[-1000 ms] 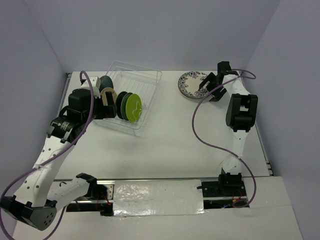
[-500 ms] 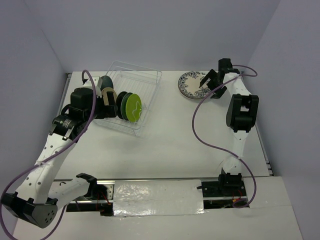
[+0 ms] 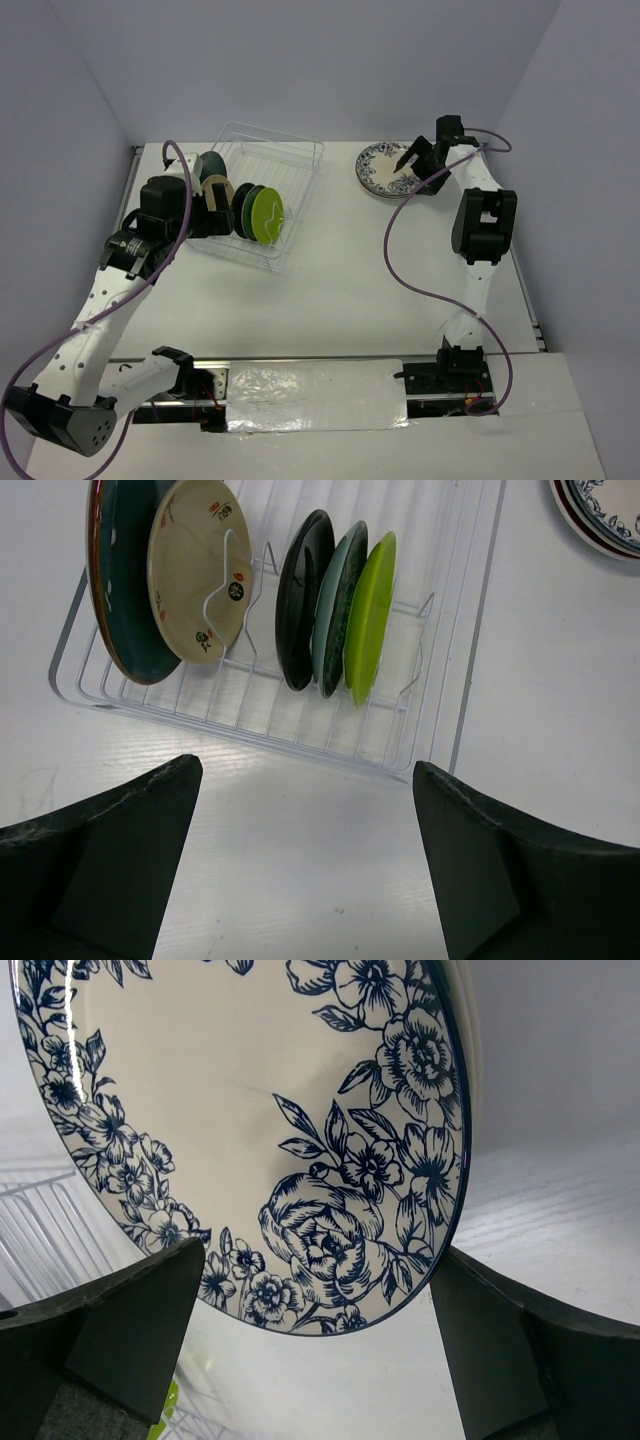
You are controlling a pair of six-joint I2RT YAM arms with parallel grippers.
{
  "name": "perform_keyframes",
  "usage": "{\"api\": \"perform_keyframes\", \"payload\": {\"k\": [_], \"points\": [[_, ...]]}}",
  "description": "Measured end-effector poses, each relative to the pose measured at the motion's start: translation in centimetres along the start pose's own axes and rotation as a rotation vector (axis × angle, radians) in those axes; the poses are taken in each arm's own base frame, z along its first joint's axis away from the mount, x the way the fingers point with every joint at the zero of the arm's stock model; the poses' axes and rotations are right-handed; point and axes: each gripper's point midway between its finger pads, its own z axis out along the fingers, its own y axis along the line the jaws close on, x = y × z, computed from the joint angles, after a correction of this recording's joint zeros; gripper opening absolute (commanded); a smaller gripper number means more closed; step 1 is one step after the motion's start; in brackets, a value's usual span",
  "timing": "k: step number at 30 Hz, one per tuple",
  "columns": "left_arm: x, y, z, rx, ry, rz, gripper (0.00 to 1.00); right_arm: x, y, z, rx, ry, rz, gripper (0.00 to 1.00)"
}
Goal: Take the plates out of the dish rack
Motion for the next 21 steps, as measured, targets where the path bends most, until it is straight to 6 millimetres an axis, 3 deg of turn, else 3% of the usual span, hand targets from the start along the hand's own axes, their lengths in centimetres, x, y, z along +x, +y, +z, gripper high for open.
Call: {"api": "perform_keyframes", "payload": {"k": [8, 12, 16, 21], "points": [[0.0, 0.2, 0.1, -0.006, 0.002, -0.005, 0.99, 0.8, 0.7, 0.0, -0.046, 0.030, -0.005, 0.99], [-0.4, 0.8, 0.3, -0.051, 0.015, -0.010, 0.99, 3.0, -0.3, -0.8, -0.055, 0.044, -0.025, 1.00], [-3.2, 1.7, 0.7, -0.144, 0.003, -0.026, 1.00, 5.1, -0.7, -3.2, -0.084, 0.034, -0.065, 1.00], [-7.6, 2.9, 2.0, -0.274, -0.050, -0.027, 1.00, 6.5, 0.6, -6.6, -0.189, 0.000, -0.153, 1.00]]}}
